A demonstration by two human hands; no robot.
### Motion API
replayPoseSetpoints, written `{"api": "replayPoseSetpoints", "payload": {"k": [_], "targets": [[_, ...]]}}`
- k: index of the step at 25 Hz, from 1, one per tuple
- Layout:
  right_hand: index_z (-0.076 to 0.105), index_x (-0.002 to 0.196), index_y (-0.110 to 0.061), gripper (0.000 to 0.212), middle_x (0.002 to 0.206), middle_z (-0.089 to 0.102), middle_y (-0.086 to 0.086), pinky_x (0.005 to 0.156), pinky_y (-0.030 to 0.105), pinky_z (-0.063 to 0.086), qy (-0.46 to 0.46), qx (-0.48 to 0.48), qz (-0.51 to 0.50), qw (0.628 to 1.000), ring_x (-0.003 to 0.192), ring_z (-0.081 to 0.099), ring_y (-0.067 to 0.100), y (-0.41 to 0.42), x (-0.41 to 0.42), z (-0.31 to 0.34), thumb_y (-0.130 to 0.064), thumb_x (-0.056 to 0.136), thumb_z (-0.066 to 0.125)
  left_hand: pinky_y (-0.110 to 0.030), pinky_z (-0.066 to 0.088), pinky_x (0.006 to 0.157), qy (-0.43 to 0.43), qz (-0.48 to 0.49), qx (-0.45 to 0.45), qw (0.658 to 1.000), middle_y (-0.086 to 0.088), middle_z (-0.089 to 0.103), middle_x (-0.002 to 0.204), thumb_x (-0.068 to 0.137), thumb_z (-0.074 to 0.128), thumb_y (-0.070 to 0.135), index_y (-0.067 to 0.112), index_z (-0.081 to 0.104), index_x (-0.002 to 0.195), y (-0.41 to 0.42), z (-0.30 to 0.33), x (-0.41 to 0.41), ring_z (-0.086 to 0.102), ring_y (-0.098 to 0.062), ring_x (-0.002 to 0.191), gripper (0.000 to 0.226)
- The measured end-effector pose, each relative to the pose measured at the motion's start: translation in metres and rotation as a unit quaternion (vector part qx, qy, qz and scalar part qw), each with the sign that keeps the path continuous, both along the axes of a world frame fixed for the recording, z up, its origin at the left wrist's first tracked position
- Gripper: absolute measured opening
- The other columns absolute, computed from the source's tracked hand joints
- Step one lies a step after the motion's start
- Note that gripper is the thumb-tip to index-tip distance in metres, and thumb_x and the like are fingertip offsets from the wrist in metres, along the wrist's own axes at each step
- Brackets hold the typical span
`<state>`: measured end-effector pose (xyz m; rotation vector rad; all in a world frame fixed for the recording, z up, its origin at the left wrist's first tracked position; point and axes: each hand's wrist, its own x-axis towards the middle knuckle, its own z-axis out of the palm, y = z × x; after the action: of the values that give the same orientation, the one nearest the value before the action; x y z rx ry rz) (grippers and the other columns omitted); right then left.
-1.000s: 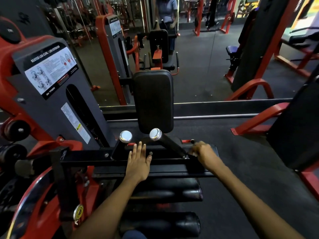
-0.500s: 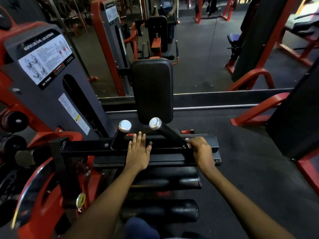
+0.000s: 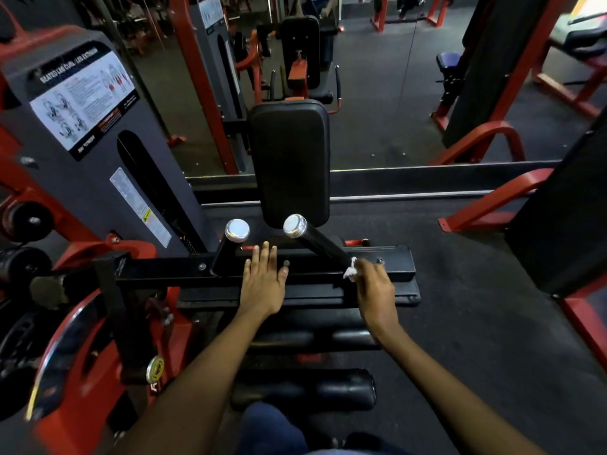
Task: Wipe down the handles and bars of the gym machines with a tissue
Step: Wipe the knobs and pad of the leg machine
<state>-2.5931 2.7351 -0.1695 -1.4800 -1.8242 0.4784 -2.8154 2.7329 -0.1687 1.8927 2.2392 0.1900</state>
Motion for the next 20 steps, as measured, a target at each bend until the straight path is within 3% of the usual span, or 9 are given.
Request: {"api": "replayPoseSetpoints", "payload": {"k": [3,6,8,11,13,17,20], "targets": [[0.065,0.104,-0.007,0.028,0.09,0.059,0.009,0.076,0.029,0.052,0.04,0.014,0.07,0.997,0.08,0.062,0.021,-0.024,0.014,0.001,0.007,0.081,0.057,-0.038,-0.007,0.118,0.0,0.0,0.007,1.0,-0.004,-0.01,0.162,0.105,0.019,0.037,0.012,0.001,0.154,-0.002,0.0,0.001,-0.015,-0.021,0.148,0.058],[0.058,0.118,-0.012,0.032,0.103,0.055,0.001,0.087,0.022,0.045,0.13,-0.015,-0.049,0.99,0.092,0.056,0.011,-0.003,0.014,0.016,0.001,0.089,0.054,-0.038,-0.007,0.119,0.001,-0.001,0.007,1.0,-0.004,-0.009,0.162,0.105,0.019,0.037,0.011,0.002,0.154,-0.002,0.002,0.001,-0.015,-0.021,0.148,0.058],[0.054,0.122,-0.013,0.033,0.103,0.05,0.002,0.085,0.02,0.043,0.102,-0.048,-0.051,0.992,0.091,0.057,0.015,0.006,0.005,0.017,-0.002,0.09,0.052,-0.038,-0.007,0.119,0.001,0.0,0.004,1.0,-0.004,-0.009,0.162,0.105,0.019,0.036,0.011,0.002,0.154,-0.003,0.002,0.001,-0.015,-0.021,0.148,0.058],[0.059,0.113,-0.008,0.024,0.091,0.053,0.01,0.071,0.026,0.045,0.016,-0.012,0.002,1.0,0.076,0.057,0.025,-0.009,-0.006,0.003,-0.005,0.089,0.056,-0.038,-0.007,0.119,0.0,0.003,0.004,1.0,-0.004,-0.009,0.162,0.105,0.019,0.036,0.011,0.001,0.154,-0.001,0.003,0.001,-0.015,-0.02,0.148,0.058],[0.065,0.106,-0.012,0.021,0.088,0.058,0.007,0.071,0.023,0.044,0.025,-0.032,0.026,0.999,0.077,0.059,0.024,-0.022,0.005,-0.001,-0.005,0.087,0.059,-0.038,-0.007,0.118,0.002,0.005,0.004,1.0,-0.004,-0.009,0.162,0.105,0.018,0.038,0.011,0.001,0.154,-0.001,0.002,0.002,-0.015,-0.02,0.148,0.058],[0.066,0.111,-0.01,0.03,0.102,0.066,0.003,0.083,0.019,0.045,0.204,-0.033,-0.074,0.976,0.095,0.063,0.019,-0.005,0.016,0.039,0.004,0.087,0.056,-0.038,-0.007,0.118,0.009,0.004,0.009,1.0,-0.005,-0.008,0.162,0.098,0.005,0.05,0.012,0.003,0.154,-0.003,-0.001,0.001,-0.013,-0.02,0.148,0.068],[0.066,0.114,-0.004,0.055,0.109,0.063,0.003,0.094,0.015,0.041,0.202,0.066,0.119,0.97,0.105,0.057,0.009,0.019,-0.027,0.103,0.022,0.07,0.045,-0.038,-0.007,0.118,0.01,0.003,0.007,1.0,-0.005,-0.008,0.162,0.103,0.012,0.041,0.011,0.003,0.154,-0.002,-0.002,0.002,-0.013,-0.021,0.148,0.06]]}}
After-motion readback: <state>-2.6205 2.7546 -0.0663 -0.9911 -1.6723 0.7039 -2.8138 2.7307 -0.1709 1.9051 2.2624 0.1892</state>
